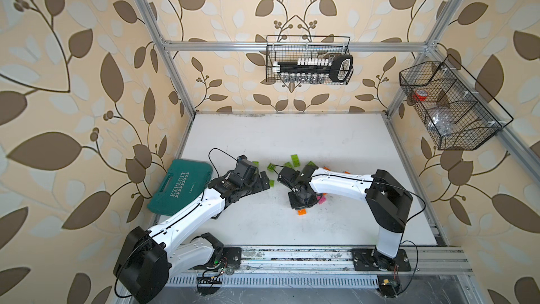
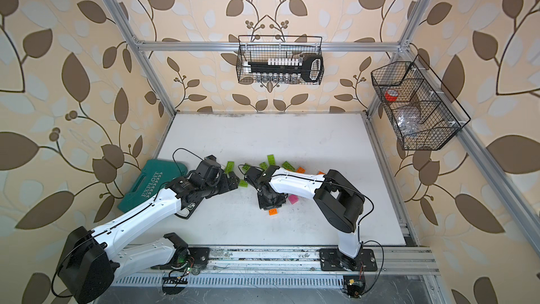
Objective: Assemble a small pinwheel with lego
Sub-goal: Place the lego brick at the center of the board.
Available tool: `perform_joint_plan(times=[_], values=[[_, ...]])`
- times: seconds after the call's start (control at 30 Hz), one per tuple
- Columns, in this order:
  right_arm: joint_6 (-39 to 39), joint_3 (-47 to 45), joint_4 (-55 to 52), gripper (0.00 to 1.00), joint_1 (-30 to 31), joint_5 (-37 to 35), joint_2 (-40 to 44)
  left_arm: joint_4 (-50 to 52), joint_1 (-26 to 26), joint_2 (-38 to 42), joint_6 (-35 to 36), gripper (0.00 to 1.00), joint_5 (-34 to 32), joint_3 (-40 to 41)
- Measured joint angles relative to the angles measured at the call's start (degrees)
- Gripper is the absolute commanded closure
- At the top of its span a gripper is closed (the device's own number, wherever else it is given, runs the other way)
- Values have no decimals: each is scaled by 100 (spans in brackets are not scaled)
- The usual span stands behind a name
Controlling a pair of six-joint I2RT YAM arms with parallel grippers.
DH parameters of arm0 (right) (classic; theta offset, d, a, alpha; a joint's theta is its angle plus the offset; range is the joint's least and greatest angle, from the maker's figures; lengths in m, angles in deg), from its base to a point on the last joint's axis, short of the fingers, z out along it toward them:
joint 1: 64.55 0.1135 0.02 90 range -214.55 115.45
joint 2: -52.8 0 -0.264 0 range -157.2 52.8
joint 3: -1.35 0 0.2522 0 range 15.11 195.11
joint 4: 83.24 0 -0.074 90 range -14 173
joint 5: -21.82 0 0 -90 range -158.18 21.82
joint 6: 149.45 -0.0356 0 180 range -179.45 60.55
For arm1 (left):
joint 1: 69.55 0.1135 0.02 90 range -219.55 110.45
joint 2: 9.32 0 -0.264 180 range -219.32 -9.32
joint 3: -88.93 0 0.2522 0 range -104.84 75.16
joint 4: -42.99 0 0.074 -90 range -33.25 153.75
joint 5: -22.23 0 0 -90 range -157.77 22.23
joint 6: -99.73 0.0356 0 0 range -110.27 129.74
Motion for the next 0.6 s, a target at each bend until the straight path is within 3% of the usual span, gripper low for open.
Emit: perform_joint_plan(times=[0.17,0.43,0.6], values=[[-22,-39,-2,73,0,24,-195,-7,0,0,7,1,0,4],[-15,-72,55,47,-17,76,-164,26,0,7,2,1,-11,13],[31,-291,240,43,-249,79,452,9,0,-13,81,1,-11,2]])
